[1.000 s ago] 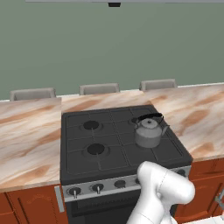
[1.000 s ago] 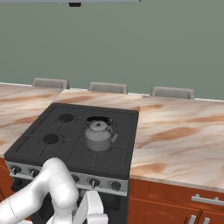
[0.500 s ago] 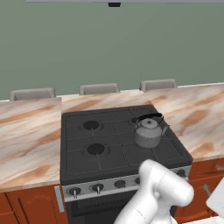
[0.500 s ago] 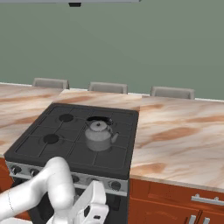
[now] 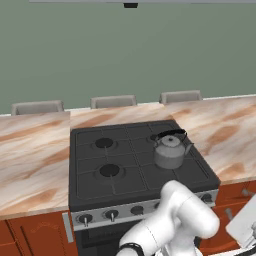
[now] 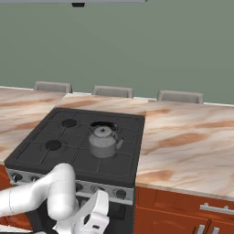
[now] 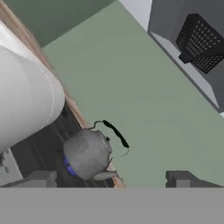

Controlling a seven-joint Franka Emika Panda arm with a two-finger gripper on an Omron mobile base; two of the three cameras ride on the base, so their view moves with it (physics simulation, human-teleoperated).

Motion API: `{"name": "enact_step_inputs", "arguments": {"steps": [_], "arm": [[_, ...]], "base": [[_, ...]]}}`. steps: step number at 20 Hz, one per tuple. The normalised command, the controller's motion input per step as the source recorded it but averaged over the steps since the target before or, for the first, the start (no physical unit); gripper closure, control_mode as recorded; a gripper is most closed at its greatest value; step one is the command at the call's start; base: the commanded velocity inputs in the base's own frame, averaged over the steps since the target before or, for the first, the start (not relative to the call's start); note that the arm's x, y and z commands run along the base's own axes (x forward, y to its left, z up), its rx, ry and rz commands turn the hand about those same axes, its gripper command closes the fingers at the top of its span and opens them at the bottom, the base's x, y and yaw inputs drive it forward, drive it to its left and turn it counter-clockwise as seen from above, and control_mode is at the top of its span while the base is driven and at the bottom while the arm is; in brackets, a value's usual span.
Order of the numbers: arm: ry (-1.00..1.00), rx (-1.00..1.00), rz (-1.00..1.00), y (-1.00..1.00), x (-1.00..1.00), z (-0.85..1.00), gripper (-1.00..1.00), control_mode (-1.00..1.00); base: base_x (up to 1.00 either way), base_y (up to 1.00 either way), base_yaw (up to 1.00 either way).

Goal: Lower the heat of the kettle.

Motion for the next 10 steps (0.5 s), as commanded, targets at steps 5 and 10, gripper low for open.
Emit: {"name": "enact_step_inputs", "arguments": {"steps": [5,10], "arm": [[0.0,0.0,-0.15,-0.02,0.03,-0.2,-1.0,-1.0],[0.0,0.0,-0.13,-0.18,0.07,-0.11,-1.0,-1.0]], "base": [[0.0,0.0,0.0],[0.0,0.0,0.0]]}}
